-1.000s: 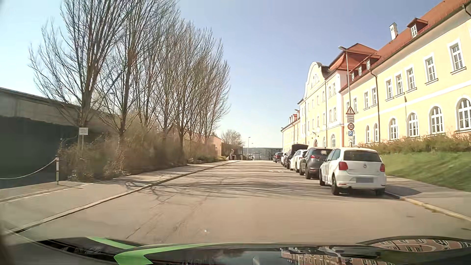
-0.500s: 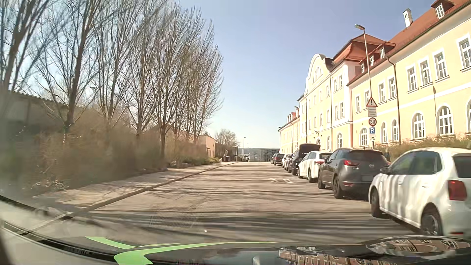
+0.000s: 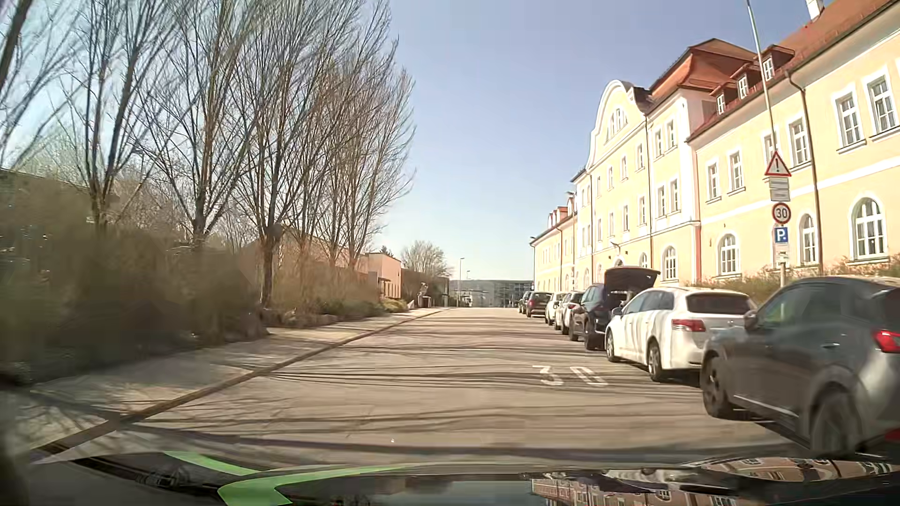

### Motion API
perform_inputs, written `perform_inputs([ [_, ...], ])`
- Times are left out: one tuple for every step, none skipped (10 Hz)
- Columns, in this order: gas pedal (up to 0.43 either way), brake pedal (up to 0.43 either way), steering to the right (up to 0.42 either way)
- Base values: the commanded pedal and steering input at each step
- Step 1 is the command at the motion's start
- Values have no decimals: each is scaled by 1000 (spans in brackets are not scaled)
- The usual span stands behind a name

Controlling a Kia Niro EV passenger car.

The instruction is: Follow the waypoints while adhering to traffic rules and regulations

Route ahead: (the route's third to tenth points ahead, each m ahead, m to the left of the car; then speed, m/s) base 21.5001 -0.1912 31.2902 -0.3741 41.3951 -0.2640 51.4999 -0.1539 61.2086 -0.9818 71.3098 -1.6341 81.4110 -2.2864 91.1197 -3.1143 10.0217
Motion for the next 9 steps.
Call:
perform_inputs([
  [0, 226, 8],
  [0, 226, 9],
  [0, 220, 11],
  [0, 213, 11],
  [0, 183, 12],
  [0, 171, 13],
  [0, 165, 13],
  [0, 152, 13],
  [0, 6, 12],
])
